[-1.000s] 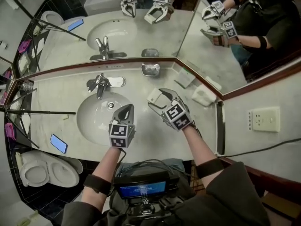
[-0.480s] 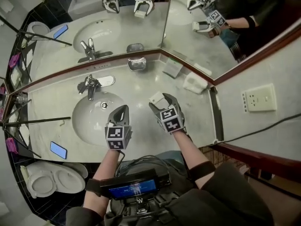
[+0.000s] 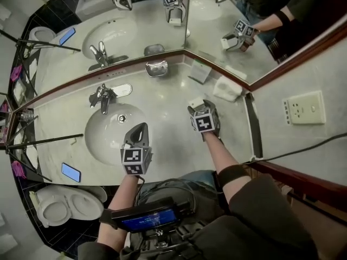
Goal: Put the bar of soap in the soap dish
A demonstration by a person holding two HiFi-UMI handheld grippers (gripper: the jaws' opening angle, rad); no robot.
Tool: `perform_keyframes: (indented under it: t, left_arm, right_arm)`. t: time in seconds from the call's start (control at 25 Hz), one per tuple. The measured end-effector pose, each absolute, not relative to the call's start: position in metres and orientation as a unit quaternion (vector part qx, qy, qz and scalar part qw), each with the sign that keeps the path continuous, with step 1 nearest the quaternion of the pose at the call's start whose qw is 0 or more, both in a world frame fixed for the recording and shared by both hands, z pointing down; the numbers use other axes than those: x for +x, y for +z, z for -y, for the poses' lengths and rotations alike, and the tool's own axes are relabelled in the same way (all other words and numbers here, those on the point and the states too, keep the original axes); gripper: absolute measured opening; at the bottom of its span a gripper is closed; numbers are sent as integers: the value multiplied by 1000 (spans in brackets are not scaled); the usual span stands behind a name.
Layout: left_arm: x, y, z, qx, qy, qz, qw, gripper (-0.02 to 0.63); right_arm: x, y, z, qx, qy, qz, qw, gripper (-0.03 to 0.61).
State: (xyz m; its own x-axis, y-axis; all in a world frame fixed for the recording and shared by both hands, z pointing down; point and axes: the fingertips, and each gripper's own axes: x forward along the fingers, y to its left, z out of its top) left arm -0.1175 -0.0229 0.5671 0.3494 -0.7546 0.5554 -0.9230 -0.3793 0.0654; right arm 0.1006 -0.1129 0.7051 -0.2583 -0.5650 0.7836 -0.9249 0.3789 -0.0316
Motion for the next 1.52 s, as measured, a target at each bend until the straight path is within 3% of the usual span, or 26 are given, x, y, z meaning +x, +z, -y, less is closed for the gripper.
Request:
perform_keyframes:
  t: [0.52,1.04,1.32,1.52]
  left_arm:
    - [-124,570,30,793,223,533,196,3]
    - [-125,573,31,792,216,534,203,3]
    - [-117,561,40,800,192,531,202,3]
    - [-106,554,41,808,182,524,198,3]
  right_arm:
    - [109,748,130,483,272,722,413,350]
    - [105,731,129,474,256,737,409,377]
    - [70,659,116,440,207,801,349,372]
    - [36,591,86,377,167,869,272,326]
